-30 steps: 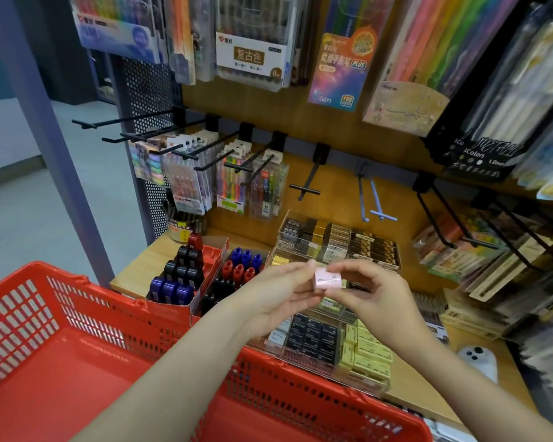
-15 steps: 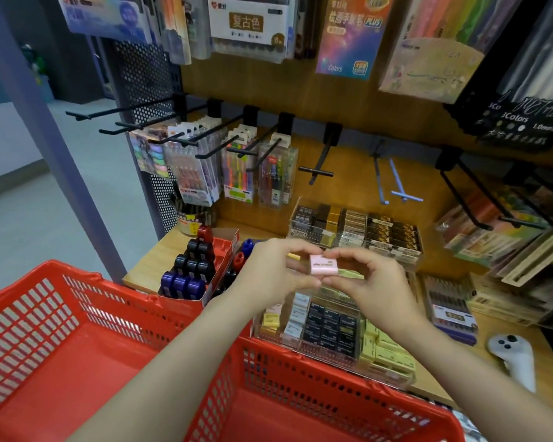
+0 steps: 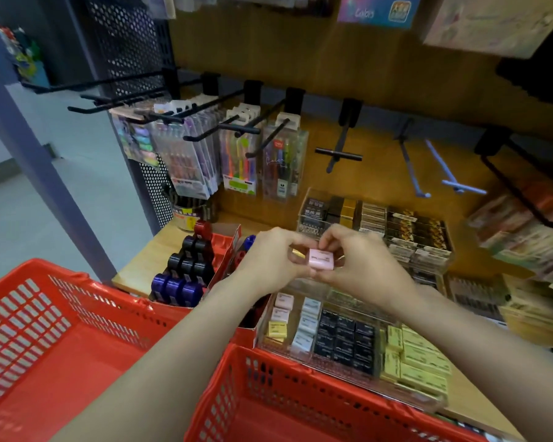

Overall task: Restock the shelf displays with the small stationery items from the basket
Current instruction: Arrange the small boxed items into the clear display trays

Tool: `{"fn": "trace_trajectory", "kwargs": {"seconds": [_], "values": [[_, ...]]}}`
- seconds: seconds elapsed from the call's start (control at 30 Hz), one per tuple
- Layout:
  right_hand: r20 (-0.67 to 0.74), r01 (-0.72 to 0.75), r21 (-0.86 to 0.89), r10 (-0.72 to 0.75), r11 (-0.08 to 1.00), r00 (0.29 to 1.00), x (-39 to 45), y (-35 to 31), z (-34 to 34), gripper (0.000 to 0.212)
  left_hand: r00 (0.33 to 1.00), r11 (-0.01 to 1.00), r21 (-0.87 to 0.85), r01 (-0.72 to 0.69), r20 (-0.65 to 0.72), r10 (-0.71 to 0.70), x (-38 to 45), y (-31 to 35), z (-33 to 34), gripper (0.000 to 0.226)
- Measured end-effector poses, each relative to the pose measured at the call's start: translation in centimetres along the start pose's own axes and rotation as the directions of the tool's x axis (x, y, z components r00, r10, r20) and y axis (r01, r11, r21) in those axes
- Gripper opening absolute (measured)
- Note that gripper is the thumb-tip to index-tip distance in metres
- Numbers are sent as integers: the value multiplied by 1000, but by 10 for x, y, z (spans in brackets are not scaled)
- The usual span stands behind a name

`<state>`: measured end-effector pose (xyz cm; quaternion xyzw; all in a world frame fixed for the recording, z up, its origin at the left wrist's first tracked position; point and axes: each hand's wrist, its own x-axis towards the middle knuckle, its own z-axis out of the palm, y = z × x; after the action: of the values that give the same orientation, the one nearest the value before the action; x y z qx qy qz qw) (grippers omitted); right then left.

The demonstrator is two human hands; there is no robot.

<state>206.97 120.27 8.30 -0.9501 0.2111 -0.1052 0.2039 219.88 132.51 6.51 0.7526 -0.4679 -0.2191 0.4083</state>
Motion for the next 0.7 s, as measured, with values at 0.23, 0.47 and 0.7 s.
{"fn": "trace_trajectory", "kwargs": {"seconds": [0.23,0.47,0.7], "values": [[53,-229,-208,244,951,968,40,11,8,41,995,911,410,-43,102,1,-2,-37,9,50],[76,-296,-496,380,816,922,63,7,43,38,979,857,505,-101,205,-5,3,-52,25,62],[65,-258,-641,386,723,920,66,16,55,27,981,841,529,-112,193,9,7,-55,27,54]]}}
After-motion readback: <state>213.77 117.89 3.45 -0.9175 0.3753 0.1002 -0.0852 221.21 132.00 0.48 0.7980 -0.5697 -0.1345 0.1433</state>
